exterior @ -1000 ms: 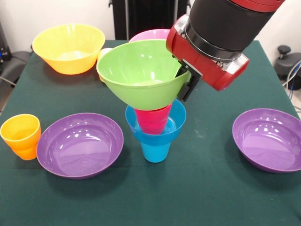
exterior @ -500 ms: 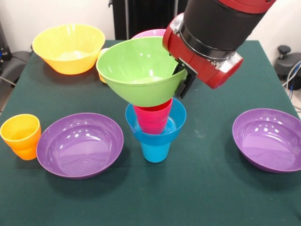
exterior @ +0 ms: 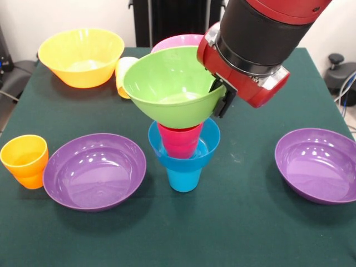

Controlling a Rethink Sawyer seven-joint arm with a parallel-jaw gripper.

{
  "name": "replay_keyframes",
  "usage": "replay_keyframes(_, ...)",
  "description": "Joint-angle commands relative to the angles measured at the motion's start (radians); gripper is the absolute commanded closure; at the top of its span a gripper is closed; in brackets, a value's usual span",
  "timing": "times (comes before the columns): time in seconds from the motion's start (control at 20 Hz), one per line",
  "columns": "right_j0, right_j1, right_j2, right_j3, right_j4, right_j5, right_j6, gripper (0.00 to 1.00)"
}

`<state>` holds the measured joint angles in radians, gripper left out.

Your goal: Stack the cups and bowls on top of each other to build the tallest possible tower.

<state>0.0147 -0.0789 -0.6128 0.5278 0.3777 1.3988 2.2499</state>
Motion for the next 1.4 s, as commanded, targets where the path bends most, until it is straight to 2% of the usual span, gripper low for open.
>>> replay_keyframes(0.05,0.007,0.006,0.114,0.030,-0.119,0.040,-0.320,1.00)
replay_keyframes(0.35,-0.008,0.029,0.106,-0.027,-0.116,0.061,-0.325,1.00)
replay_keyframes(0.65,-0.014,0.030,0.098,-0.034,-0.121,0.064,-0.336,1.00)
replay_keyframes(1.15,-0.020,0.023,0.105,-0.027,-0.151,0.031,-0.333,1.00)
replay_keyframes(1.4,-0.017,0.004,0.121,0.008,-0.172,0.010,-0.328,1.00)
